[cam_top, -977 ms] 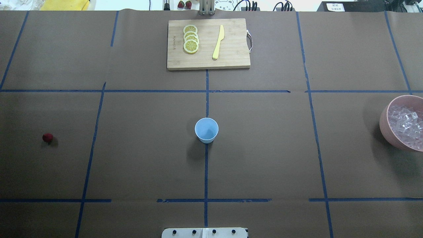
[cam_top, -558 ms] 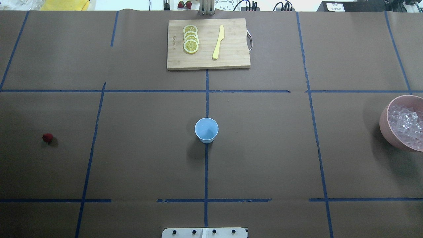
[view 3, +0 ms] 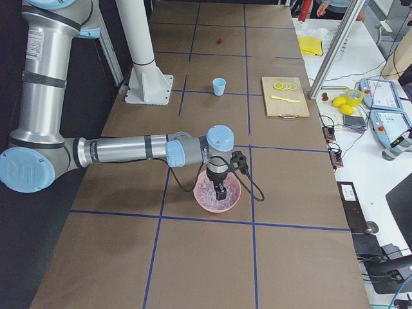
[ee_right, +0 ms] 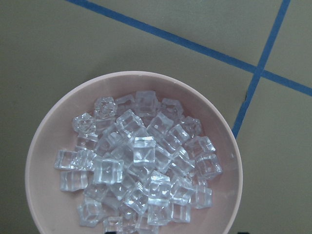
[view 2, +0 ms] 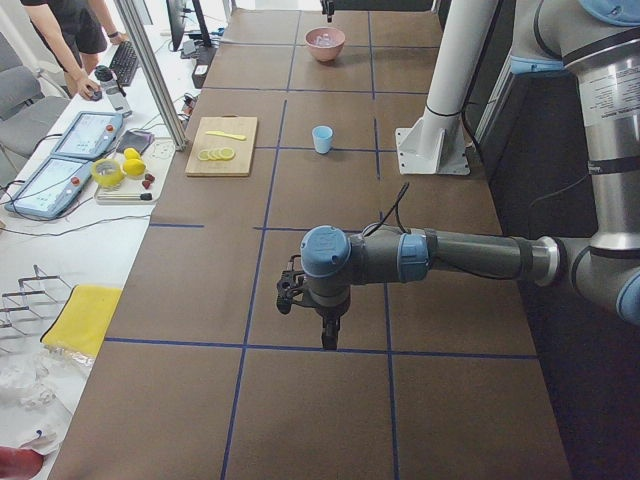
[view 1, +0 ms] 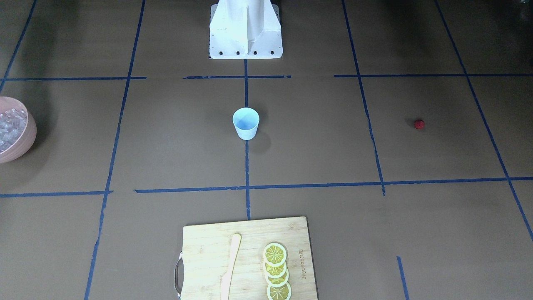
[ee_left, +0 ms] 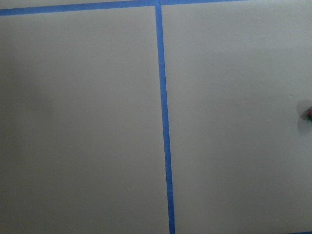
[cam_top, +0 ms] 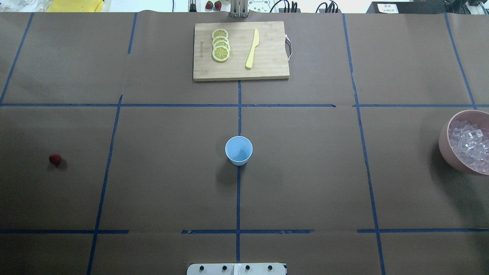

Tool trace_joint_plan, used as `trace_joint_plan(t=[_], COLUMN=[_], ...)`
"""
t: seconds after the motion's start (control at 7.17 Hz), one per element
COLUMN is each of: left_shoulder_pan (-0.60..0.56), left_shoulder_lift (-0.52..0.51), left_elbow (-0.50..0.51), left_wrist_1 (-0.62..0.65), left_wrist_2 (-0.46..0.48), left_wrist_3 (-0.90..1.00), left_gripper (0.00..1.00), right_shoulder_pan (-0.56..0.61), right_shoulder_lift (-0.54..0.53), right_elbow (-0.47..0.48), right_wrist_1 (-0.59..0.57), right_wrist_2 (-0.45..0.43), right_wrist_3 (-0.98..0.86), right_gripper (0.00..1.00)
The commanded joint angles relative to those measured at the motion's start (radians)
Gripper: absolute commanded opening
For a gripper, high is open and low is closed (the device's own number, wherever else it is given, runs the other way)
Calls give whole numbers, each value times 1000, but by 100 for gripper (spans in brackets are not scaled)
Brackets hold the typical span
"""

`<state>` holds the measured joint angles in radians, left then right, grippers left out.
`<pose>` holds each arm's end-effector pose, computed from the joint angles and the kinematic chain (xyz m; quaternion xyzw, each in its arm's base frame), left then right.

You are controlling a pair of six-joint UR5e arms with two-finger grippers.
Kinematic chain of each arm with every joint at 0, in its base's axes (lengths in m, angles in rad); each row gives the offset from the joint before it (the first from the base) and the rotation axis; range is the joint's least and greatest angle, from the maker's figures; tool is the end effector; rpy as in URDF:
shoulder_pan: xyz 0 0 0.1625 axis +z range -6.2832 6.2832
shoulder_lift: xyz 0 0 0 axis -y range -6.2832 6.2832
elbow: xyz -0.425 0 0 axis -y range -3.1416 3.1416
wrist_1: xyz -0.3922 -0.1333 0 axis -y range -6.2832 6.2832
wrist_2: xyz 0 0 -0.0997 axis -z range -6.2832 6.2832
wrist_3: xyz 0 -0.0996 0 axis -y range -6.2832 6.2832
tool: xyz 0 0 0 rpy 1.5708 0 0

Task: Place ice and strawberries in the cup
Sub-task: 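Close the right gripper on an ice cube in the bowl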

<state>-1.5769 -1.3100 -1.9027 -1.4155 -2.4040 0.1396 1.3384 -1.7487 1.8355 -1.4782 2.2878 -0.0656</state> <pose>-0.0619 -0.3750 0.6204 -0.0090 0.4060 0.0439 0.9128 -0.0323 -0.4312 0.6029 0.0545 -0.3552 -0.1695 0.9177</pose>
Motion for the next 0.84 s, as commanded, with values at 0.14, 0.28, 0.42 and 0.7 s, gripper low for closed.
trace_joint_plan(t=[0.14, 0.28, 0.42, 0.7], left_shoulder_pan=[0, 0, 0, 0], left_shoulder_lift=[0, 0, 0, 0], left_elbow=[1, -1, -1, -1], left_wrist_1=[1, 1, 1, 1], left_wrist_2=[-17, -17, -17, -17], left_wrist_3=[0, 0, 0, 0], left_gripper=[100, 100, 100, 100], right_shoulder_pan=[-47, -59, -73, -88], right_shoulder_lift=[37, 53, 55, 72], right_elbow=[-54, -76, -84, -119], right_wrist_1=[1, 1, 1, 1], right_wrist_2=[-1, -1, -2, -2], right_wrist_3=[1, 1, 0, 0], right_gripper=[79, 80, 80, 80])
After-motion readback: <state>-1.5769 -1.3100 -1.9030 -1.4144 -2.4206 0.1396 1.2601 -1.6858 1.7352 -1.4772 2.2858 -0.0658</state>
